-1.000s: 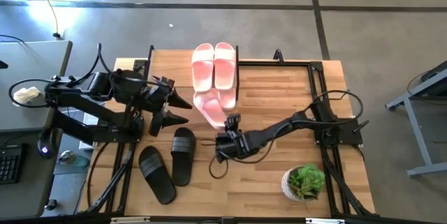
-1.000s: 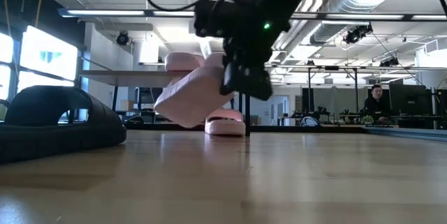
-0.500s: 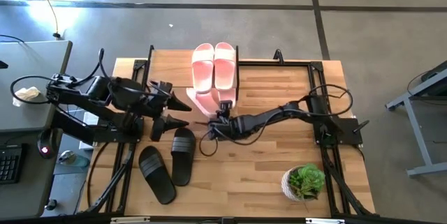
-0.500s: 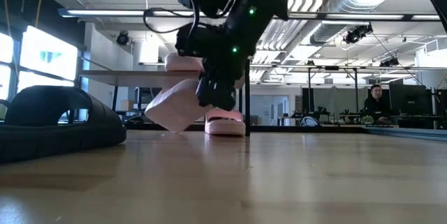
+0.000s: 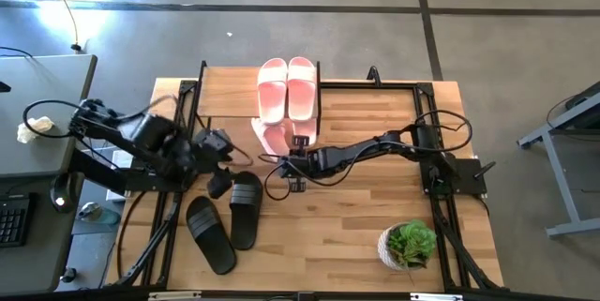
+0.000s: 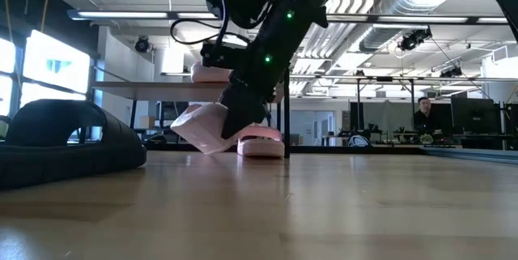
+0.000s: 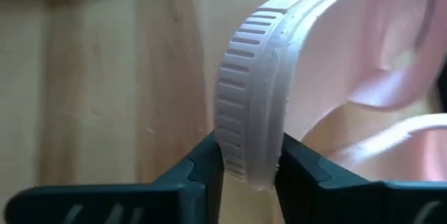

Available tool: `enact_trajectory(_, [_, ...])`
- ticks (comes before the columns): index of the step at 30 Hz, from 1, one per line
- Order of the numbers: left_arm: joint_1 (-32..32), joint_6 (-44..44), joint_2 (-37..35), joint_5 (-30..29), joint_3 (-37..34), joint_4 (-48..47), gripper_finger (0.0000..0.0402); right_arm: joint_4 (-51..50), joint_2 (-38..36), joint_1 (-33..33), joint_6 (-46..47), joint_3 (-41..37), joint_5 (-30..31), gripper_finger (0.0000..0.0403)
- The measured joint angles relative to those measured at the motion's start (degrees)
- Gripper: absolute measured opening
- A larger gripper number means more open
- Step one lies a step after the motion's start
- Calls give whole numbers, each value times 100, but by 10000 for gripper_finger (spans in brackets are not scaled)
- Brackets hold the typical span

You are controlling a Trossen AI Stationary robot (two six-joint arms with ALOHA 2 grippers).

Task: Pick and place slides into the shelf
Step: Put the pink slide under the shelf

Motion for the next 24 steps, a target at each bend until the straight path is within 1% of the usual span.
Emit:
enact_trajectory(3, [-297,-685,100,-477,-316,-146,264,87,0,4,36,0,-408,109])
enact_trajectory(7, [-635,-1616,303,-1319,-928,-85,264,62,0,7,105,0,-781,126])
enact_trajectory(10, [-698,-2262,531,-1509,-1462,-108,264,32,0,13,99,0,-831,129])
enact_trajectory(13, [-682,-2948,768,-1553,-2070,-64,264,11,0,22,98,0,-874,130])
enact_trajectory(17, [-682,-3563,957,-1886,-2760,597,264,-4,0,17,107,0,-1123,131])
enact_trajectory(22, [-681,-3480,968,-2230,-3394,2107,264,0,0,22,92,0,-1379,131])
enact_trajectory(24, [-622,-3418,968,-2356,-3568,2441,264,20,0,22,135,0,-1414,131])
